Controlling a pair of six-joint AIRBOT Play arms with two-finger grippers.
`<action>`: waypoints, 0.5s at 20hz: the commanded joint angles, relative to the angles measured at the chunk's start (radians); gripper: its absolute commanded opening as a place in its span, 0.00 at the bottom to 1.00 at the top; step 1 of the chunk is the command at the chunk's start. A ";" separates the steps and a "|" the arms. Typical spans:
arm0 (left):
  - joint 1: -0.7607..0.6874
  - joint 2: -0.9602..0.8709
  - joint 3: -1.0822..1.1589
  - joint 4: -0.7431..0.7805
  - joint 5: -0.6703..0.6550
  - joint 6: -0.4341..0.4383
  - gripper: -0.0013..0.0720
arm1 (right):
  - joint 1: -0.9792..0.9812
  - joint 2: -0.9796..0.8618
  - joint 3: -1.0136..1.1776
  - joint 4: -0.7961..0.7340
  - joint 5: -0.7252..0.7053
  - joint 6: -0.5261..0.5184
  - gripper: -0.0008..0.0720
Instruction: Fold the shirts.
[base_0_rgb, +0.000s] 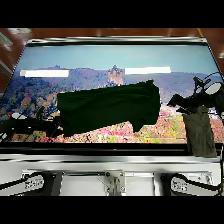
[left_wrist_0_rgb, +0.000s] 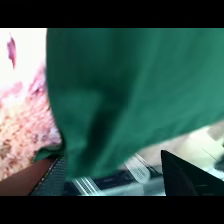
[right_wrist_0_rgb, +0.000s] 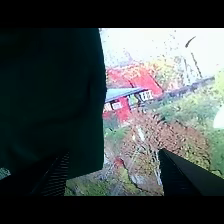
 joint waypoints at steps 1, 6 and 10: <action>0.088 0.027 0.060 0.103 -0.126 -0.002 0.92 | 0.000 -0.001 0.000 -0.044 0.004 0.000 0.91; 0.134 0.025 0.019 0.201 -0.143 -0.027 0.93 | 0.001 -0.001 -0.002 -0.056 -0.009 0.000 0.91; 0.047 0.022 -0.033 0.145 -0.011 -0.028 0.93 | 0.001 -0.001 -0.001 -0.057 -0.012 0.000 0.91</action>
